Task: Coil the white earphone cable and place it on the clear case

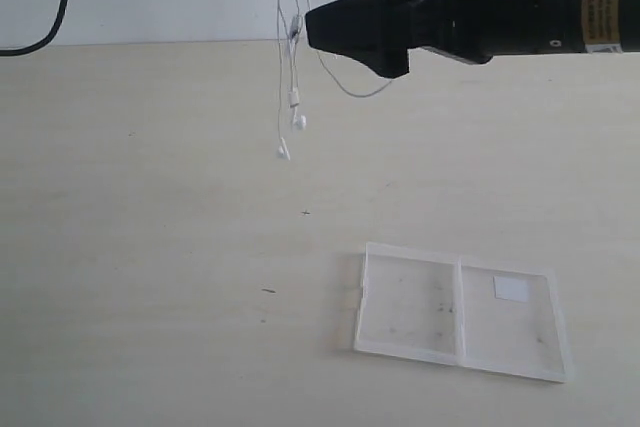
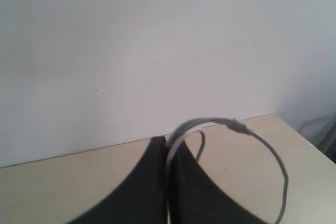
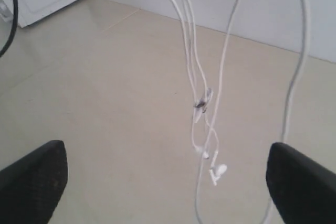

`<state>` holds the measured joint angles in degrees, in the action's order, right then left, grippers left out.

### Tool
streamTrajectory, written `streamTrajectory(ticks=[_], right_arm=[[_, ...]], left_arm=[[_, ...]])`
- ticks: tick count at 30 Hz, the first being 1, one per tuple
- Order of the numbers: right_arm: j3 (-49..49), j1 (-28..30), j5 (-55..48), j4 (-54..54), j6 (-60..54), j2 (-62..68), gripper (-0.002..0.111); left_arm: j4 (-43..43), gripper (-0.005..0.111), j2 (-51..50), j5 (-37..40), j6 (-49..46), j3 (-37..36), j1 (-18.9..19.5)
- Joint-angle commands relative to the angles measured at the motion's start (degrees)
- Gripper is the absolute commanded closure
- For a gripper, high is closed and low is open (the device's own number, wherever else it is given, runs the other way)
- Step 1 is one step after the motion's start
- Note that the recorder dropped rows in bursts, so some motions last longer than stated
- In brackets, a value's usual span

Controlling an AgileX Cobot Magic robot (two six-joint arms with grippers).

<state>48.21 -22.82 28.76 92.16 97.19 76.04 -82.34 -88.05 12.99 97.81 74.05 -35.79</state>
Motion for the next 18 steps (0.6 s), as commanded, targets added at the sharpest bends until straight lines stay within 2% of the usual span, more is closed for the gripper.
streamTrajectory(ticks=[1, 6, 12, 18], right_arm=[[-0.3, 0.2, -4.2, 4.8, 2.7, -3.5, 0.011], [-0.3, 0.2, -7.1, 5.4, 3.4, -5.2, 0.011], [-0.3, 0.2, -7.9, 7.8, 3.8, -4.9, 0.016], [-0.3, 0.3, -4.2, 7.8, 9.5, -7.5, 0.016]], left_arm=[[0.6, 0.107, 0.3, 0.9, -0.6, 0.5, -0.2], [0.8, 0.107, 0.3, 0.9, -0.6, 0.5, -0.2], [1.0, 0.107, 0.3, 0.9, -0.6, 0.5, -0.2], [1.1, 0.107, 0.4, 0.2, -0.6, 0.5, -0.2]])
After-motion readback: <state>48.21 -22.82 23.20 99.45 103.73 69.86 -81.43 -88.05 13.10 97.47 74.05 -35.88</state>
